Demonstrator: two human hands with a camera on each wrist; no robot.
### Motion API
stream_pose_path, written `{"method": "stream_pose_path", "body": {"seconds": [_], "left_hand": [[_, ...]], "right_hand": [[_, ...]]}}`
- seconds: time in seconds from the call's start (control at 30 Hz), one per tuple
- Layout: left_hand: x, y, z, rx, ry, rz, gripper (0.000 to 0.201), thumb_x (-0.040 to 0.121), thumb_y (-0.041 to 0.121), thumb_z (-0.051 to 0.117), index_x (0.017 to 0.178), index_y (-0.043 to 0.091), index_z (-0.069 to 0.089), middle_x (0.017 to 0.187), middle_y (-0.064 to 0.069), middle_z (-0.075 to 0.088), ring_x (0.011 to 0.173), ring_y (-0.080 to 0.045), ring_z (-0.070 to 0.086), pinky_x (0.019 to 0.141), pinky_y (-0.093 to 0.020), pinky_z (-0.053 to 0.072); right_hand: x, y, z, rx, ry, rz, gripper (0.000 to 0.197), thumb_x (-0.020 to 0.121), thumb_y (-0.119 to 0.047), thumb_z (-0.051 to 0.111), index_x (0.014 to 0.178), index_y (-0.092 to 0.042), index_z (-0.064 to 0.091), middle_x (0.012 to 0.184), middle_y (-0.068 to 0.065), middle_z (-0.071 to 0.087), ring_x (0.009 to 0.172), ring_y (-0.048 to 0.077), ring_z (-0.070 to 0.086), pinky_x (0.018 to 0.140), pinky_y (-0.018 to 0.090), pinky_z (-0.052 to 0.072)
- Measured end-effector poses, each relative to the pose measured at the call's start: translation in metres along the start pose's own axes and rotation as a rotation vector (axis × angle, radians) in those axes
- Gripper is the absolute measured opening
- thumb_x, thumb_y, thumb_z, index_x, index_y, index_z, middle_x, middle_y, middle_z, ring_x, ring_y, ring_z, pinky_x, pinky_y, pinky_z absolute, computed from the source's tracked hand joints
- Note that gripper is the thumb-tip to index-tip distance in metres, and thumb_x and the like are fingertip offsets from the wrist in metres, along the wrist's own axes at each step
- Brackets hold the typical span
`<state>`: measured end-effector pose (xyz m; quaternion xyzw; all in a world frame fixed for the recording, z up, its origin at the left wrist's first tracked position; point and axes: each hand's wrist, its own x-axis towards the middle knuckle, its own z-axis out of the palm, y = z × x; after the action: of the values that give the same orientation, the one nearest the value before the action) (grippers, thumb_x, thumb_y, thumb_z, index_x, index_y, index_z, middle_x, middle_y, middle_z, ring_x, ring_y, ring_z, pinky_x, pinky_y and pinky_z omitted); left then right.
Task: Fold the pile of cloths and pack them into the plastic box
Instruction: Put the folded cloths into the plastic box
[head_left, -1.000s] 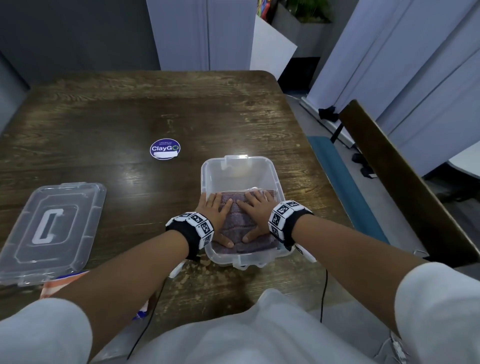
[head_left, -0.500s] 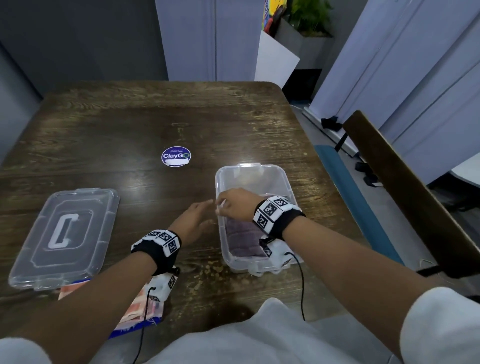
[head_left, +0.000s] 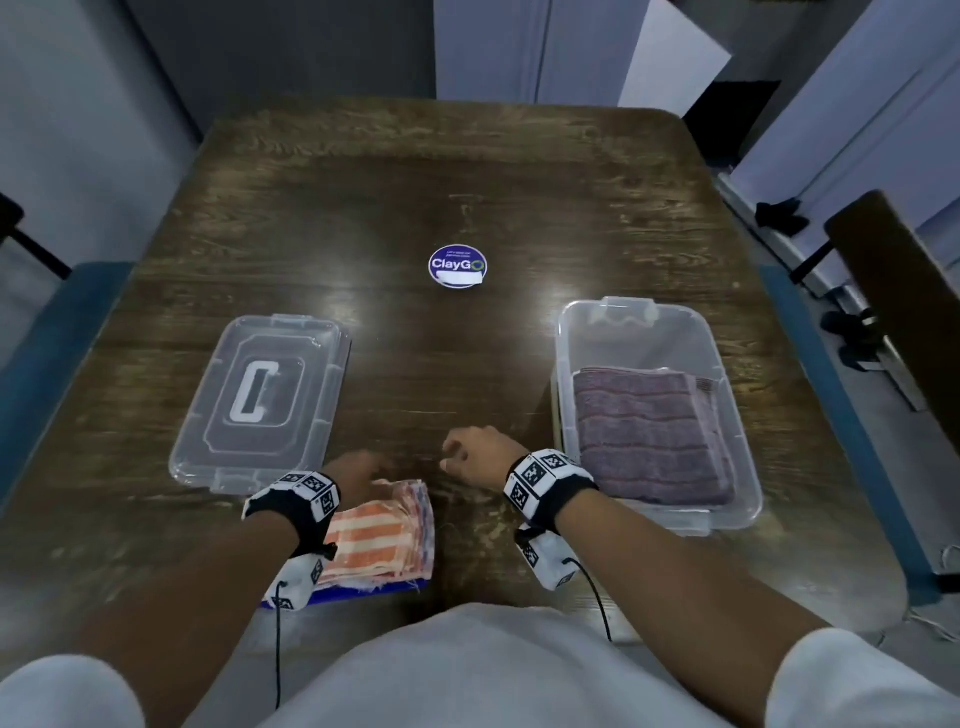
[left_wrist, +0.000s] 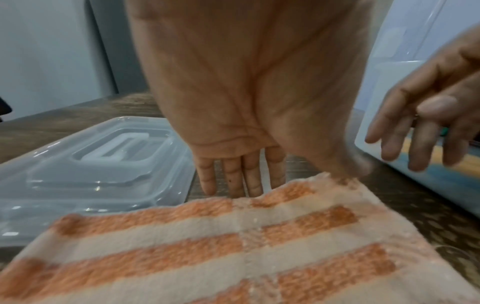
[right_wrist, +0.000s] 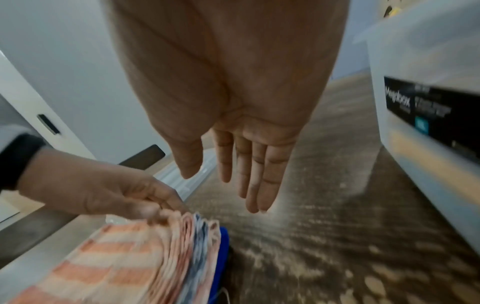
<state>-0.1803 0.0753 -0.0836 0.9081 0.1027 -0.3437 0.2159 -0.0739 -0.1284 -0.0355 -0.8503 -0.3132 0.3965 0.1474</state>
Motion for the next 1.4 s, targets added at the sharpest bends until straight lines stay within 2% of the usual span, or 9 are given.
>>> {"method": "stream_pose_path", "body": {"seconds": [0.13, 0.27, 0.4, 0.53, 0.67, 0.83, 0.93, 1.2, 1.4], "left_hand": [[-0.011, -0.028, 0.002, -0.017, -0.105, 0.004, 0.054, 0.099, 0.048, 0.055, 0.144, 0.02, 0.05, 0.147, -0.001, 0.052, 0.131, -0.02, 0.05, 0.104, -0.028, 0.036], [-0.009, -0.054, 0.006, 0.014, -0.156, -0.052, 0.077, 0.091, 0.048, 0.068, 0.153, 0.019, 0.034, 0.155, -0.002, 0.041, 0.139, -0.022, 0.042, 0.111, -0.031, 0.034], [-0.002, -0.069, 0.017, 0.126, -0.108, -0.087, 0.091, 0.083, 0.047, 0.077, 0.154, 0.015, 0.03, 0.156, -0.009, 0.038, 0.141, -0.027, 0.04, 0.113, -0.037, 0.035], [0.007, -0.072, 0.027, 0.152, -0.08, -0.071, 0.075, 0.079, 0.051, 0.078, 0.139, 0.018, 0.046, 0.137, -0.007, 0.056, 0.122, -0.026, 0.054, 0.101, -0.035, 0.044], [0.016, -0.067, 0.026, 0.108, -0.092, -0.014, 0.057, 0.082, 0.046, 0.077, 0.127, 0.018, 0.056, 0.125, -0.005, 0.063, 0.111, -0.023, 0.059, 0.09, -0.032, 0.045], [0.024, -0.059, 0.022, 0.037, 0.023, 0.054, 0.058, 0.081, 0.045, 0.076, 0.129, 0.024, 0.052, 0.125, -0.002, 0.05, 0.112, -0.023, 0.054, 0.095, -0.036, 0.04], [0.027, -0.054, 0.02, 0.017, 0.092, 0.09, 0.059, 0.081, 0.05, 0.074, 0.129, 0.027, 0.05, 0.126, 0.002, 0.053, 0.116, -0.021, 0.052, 0.102, -0.04, 0.036], [0.027, -0.079, 0.006, 0.098, -0.113, -0.006, 0.082, 0.069, 0.071, 0.074, 0.133, 0.028, 0.049, 0.127, 0.003, 0.063, 0.118, -0.02, 0.057, 0.107, -0.041, 0.03], [0.024, -0.07, -0.001, -0.179, -0.109, 0.003, 0.061, 0.075, 0.046, 0.084, 0.125, 0.024, 0.056, 0.124, 0.004, 0.067, 0.109, -0.017, 0.063, 0.097, -0.032, 0.048]], "right_hand": [[0.022, 0.0, 0.037, -0.02, -0.147, 0.056, 0.059, 0.096, -0.054, 0.059, 0.138, -0.013, 0.053, 0.131, 0.009, 0.062, 0.115, 0.028, 0.06, 0.095, 0.04, 0.05], [0.035, 0.001, 0.065, 0.04, -0.251, 0.13, 0.076, 0.087, -0.066, 0.063, 0.139, -0.013, 0.051, 0.128, 0.004, 0.058, 0.119, 0.029, 0.057, 0.089, 0.033, 0.043], [0.052, 0.007, 0.092, 0.068, -0.304, 0.182, 0.08, 0.075, -0.076, 0.068, 0.134, -0.023, 0.057, 0.127, 0.0, 0.064, 0.112, 0.024, 0.061, 0.098, 0.041, 0.05], [0.058, 0.004, 0.094, 0.121, -0.287, 0.219, 0.083, 0.073, -0.067, 0.075, 0.135, -0.017, 0.053, 0.129, 0.003, 0.062, 0.112, 0.023, 0.06, 0.095, 0.037, 0.05], [0.062, 0.001, 0.095, 0.225, -0.267, 0.263, 0.108, 0.06, -0.069, 0.08, 0.144, -0.014, 0.04, 0.138, 0.004, 0.058, 0.119, 0.024, 0.059, 0.097, 0.037, 0.05], [0.071, 0.016, 0.098, 0.323, -0.17, 0.293, 0.083, 0.057, -0.055, 0.084, 0.126, -0.016, 0.057, 0.119, 0.0, 0.068, 0.111, 0.022, 0.065, 0.092, 0.042, 0.055], [0.067, 0.022, 0.089, 0.377, -0.107, 0.268, 0.054, 0.073, -0.033, 0.082, 0.12, -0.016, 0.063, 0.115, 0.002, 0.071, 0.106, 0.019, 0.067, 0.095, 0.046, 0.055], [0.049, 0.012, 0.055, 0.433, 0.073, 0.255, 0.058, 0.089, -0.032, 0.074, 0.131, -0.012, 0.039, 0.117, 0.002, 0.06, 0.108, 0.018, 0.061, 0.086, 0.033, 0.053], [0.047, 0.01, 0.037, 0.546, 0.146, 0.267, 0.066, 0.084, -0.036, 0.079, 0.132, -0.017, 0.037, 0.121, 0.002, 0.061, 0.112, 0.021, 0.062, 0.09, 0.035, 0.053]]}}
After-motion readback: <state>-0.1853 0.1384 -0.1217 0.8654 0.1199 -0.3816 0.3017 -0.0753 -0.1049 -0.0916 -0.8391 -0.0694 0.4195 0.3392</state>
